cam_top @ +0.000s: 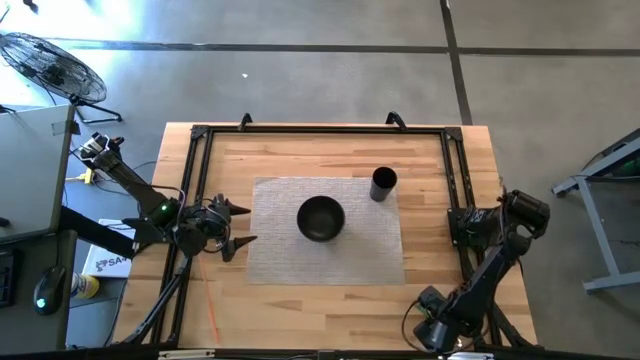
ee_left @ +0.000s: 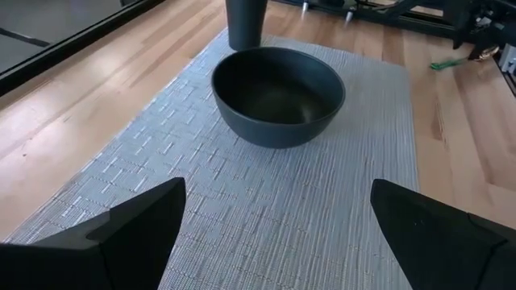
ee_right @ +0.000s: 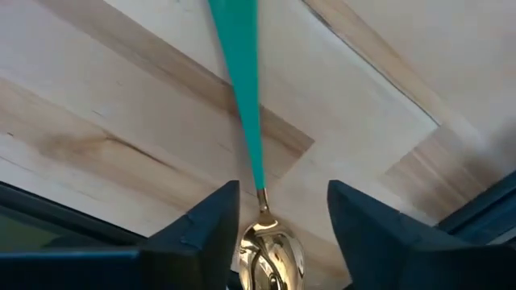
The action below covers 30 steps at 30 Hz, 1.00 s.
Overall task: Pick & Place Utensil
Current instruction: Put the green spoon into the black bowl on the gray mat
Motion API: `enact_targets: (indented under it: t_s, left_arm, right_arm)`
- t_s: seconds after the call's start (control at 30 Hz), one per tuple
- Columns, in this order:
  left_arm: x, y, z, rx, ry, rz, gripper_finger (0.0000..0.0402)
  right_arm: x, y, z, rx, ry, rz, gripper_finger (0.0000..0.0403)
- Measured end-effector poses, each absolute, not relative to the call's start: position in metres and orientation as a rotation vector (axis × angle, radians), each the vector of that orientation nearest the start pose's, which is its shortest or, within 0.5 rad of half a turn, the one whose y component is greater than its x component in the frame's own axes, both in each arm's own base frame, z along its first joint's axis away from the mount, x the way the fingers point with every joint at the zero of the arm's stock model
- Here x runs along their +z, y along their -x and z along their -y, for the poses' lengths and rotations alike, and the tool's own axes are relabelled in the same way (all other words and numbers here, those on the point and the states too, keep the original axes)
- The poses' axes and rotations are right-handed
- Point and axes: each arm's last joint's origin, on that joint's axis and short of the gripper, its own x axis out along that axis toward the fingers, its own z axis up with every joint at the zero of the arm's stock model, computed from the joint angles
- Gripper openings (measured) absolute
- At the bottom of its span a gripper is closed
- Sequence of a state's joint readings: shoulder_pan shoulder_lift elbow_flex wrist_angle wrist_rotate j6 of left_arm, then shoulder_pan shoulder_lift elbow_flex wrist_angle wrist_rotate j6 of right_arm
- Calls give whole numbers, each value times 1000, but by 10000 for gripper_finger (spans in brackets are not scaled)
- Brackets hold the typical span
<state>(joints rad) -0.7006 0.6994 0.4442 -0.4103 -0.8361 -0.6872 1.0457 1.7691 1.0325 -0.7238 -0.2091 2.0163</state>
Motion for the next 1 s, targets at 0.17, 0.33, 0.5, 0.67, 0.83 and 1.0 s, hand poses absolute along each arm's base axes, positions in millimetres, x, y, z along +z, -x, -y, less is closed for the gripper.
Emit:
enact_targets:
  t_s: [0.17, 0.33, 0.5, 0.67, 0.83, 1.0]
  left_arm:
    - [216, -120, 74, 267, 220, -415, 389]
    - [215, -120, 74, 265, 220, -417, 389]
    - [215, -120, 74, 265, 219, -417, 389]
    - [215, -120, 74, 265, 220, -416, 389]
    - [216, -120, 73, 268, 220, -414, 389]
    - [215, -120, 73, 269, 220, -414, 389]
  right_arm:
    - [146, -149, -268, -644, -873, -1598, 134]
    - [134, -151, -274, -623, -862, -1640, 99]
    - [130, -152, -276, -629, -858, -1652, 70]
    - [131, -152, -276, -617, -855, -1659, 31]
    - [131, -152, -276, -616, -853, -1657, 6]
    - [131, -152, -275, -612, -838, -1626, 15]
